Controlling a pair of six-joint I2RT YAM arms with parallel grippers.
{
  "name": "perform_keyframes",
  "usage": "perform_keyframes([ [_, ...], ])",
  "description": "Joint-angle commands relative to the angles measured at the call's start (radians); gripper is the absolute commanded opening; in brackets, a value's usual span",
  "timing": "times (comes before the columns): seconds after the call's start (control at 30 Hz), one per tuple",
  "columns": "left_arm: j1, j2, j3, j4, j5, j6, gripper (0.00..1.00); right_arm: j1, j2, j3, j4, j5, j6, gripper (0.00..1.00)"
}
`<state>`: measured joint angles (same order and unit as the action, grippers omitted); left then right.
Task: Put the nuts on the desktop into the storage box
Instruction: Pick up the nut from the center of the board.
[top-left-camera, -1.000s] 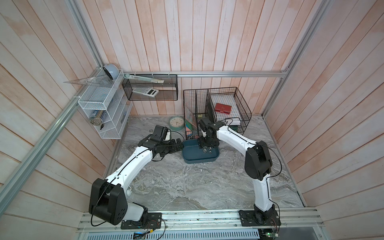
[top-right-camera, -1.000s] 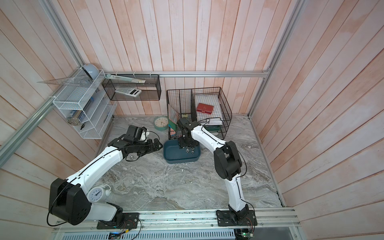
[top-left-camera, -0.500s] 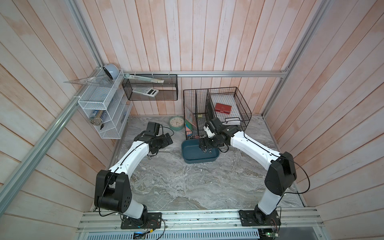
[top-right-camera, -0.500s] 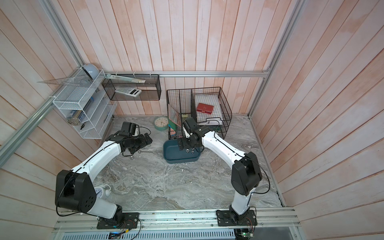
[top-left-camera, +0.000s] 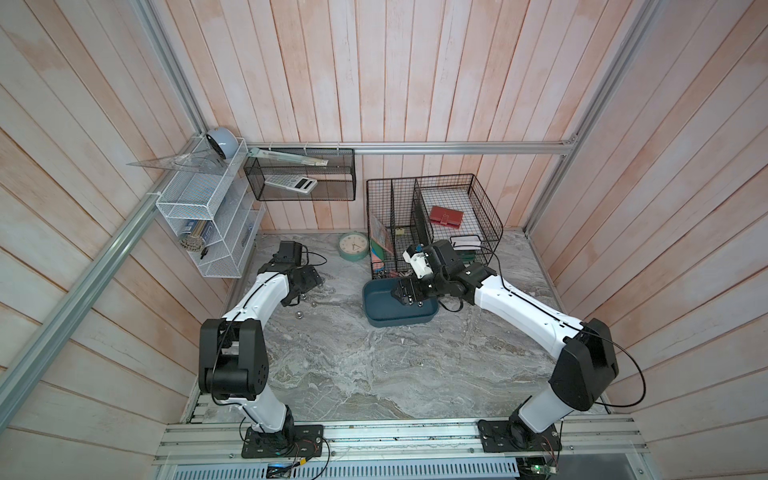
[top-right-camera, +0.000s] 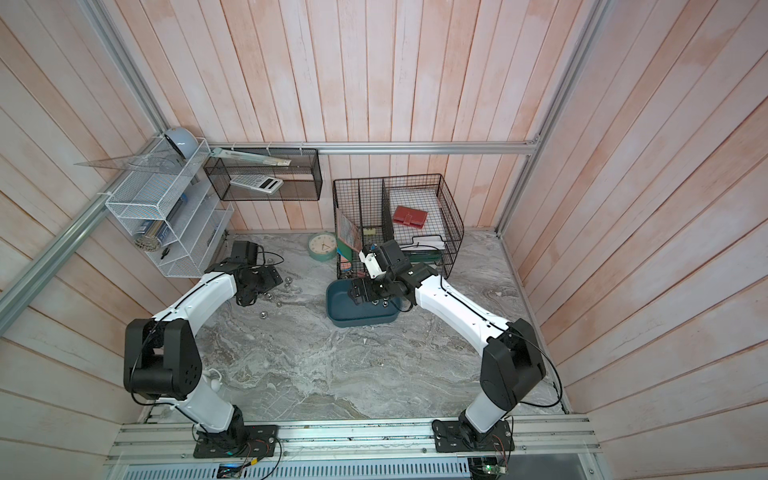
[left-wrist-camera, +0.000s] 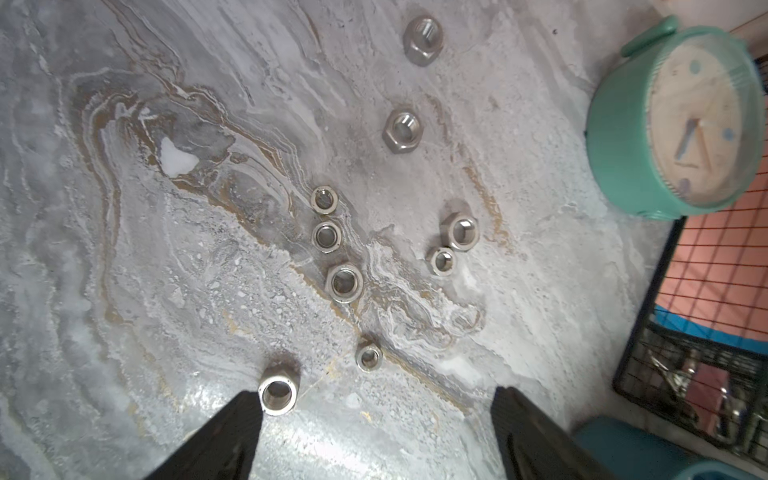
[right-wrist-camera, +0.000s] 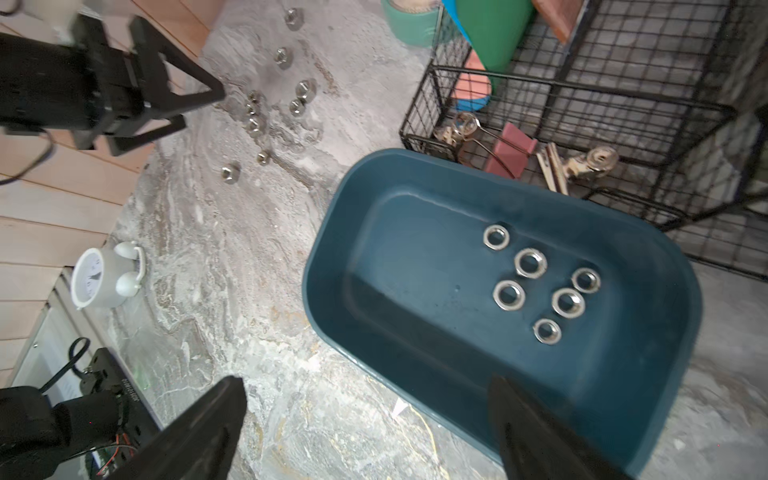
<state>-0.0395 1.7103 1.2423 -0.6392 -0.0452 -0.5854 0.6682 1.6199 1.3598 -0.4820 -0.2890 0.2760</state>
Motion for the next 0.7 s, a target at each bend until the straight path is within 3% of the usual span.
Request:
perform_keyframes([
  [0.0,-0.002,0.034,0.037,-0.011,-0.012,0.019,0.81,0.019,-0.012,-0.01,0.076,-0.084,-0.032,0.98],
  [0.37,-0.004,0.162,0.078,-0.023,0.017,0.033,0.44,0.042,0.008,0.005,0.066,-0.078,-0.026,0.98],
  [0.67,-0.018,0.219,0.083,-0.025,0.028,0.073,0.4,0.042,0.015,0.013,0.048,-0.061,-0.009,0.98],
])
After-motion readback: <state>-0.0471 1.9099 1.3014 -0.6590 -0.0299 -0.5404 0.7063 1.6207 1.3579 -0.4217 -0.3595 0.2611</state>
